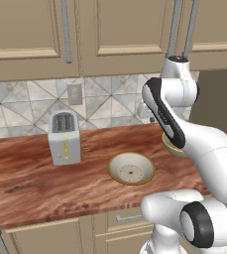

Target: Open the cabinet. Pick the bowls from the counter and place them in the cabinet. Then close the cabinet.

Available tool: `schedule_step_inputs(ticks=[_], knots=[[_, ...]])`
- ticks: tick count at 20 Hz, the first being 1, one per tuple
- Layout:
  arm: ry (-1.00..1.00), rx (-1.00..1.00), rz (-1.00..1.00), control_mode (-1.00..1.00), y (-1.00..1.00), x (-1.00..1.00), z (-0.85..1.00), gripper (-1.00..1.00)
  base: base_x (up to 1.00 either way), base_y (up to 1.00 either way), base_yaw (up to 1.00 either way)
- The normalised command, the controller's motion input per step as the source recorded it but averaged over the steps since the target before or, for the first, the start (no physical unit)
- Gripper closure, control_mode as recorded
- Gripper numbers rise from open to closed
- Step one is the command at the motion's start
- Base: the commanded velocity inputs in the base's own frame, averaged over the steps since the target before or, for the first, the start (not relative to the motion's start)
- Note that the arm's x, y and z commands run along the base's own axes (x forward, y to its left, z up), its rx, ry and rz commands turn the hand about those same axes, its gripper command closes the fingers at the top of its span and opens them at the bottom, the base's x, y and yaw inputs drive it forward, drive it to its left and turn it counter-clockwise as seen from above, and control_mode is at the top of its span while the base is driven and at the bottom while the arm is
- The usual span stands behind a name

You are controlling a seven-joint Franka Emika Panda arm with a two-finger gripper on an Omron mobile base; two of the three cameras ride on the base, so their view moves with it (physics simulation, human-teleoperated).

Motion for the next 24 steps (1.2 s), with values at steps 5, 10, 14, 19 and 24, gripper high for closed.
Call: schedule_step_inputs(ticks=[5, 10, 14, 19, 24], knots=[[-0.07, 0.00, 0.00, -1.00, 0.00, -0.36, 0.00, -1.00, 0.00, 0.00, 0.00], [-0.27, 0.00, 0.00, -1.00, 0.00, -0.73, 0.06, -1.00, 0.00, 0.00, 0.00], [-0.32, 0.00, 0.00, -1.00, 0.00, -0.48, 0.23, -1.00, 0.00, 0.00, 0.00], [-0.29, -0.04, 0.05, -1.00, 0.00, -0.25, 0.47, -1.00, 0.00, 0.00, 0.00], [-0.27, -0.04, 0.00, -1.00, -0.02, -0.14, 0.57, -1.00, 0.00, 0.00, 0.00]])
